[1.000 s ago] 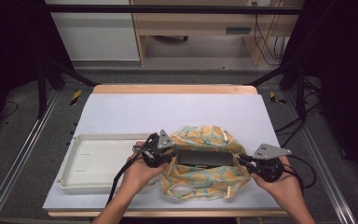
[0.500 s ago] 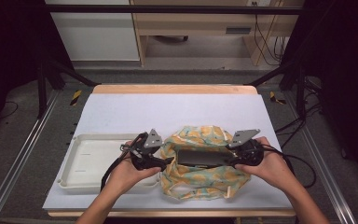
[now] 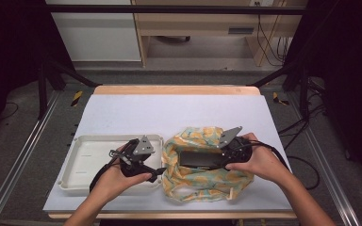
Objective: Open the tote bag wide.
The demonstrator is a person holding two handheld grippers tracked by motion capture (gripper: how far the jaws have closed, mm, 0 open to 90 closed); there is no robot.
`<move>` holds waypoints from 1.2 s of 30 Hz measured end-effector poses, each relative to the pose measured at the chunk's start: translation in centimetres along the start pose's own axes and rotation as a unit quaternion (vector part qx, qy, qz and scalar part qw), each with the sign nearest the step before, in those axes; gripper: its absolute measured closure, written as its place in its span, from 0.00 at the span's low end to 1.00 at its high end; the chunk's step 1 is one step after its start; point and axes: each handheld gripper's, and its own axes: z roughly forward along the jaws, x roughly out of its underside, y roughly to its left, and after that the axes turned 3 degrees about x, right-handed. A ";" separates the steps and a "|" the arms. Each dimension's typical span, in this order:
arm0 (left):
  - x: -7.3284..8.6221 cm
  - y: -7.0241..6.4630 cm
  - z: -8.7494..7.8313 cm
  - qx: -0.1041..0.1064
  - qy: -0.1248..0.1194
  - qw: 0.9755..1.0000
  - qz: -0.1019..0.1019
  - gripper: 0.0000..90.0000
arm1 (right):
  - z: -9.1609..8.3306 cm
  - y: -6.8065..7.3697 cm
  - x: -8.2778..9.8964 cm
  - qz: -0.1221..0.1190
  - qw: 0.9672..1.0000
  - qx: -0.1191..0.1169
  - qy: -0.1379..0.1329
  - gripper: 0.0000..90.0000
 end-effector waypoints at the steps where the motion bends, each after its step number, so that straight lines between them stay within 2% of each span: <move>1: 0.2 0.1 -0.2 -0.002 0.006 1.000 0.002 0.16 | 0.3 -0.1 -0.1 -0.004 1.000 -0.007 0.004 0.42; 7: 0.4 0.3 -0.8 -0.003 0.016 1.000 0.007 0.16 | 0.5 -0.1 -0.1 -0.017 1.000 -0.023 0.009 0.41; 8: 0.5 0.3 -0.9 -0.003 0.019 1.000 0.011 0.16 | 0.7 0.1 0.0 -0.027 0.999 -0.029 0.017 0.40; 12: 0.8 0.3 -1.0 -0.002 0.034 0.999 0.022 0.16 | 1.0 0.3 0.4 -0.033 0.998 -0.024 0.038 0.39; 20: 1.4 0.2 -1.5 -0.002 0.040 0.999 0.025 0.16 | 1.5 -0.5 1.6 -0.028 0.997 -0.036 0.068 0.36; 26: 2.0 0.4 -1.8 -0.004 0.050 0.998 0.027 0.16 | 2.0 -0.8 2.1 -0.037 0.994 -0.049 0.091 0.38; 27: 2.2 0.4 -1.9 -0.002 0.055 0.998 0.030 0.16 | 2.3 -0.9 2.2 -0.039 0.993 -0.053 0.102 0.38; 32: 2.7 0.5 -1.9 0.005 0.075 0.997 0.035 0.15 | 2.8 -1.2 2.5 -0.052 0.989 -0.061 0.123 0.40; 36: 3.0 0.4 -1.9 0.009 0.085 0.996 0.040 0.14 | 2.7 -1.2 2.5 -0.059 0.989 -0.066 0.121 0.44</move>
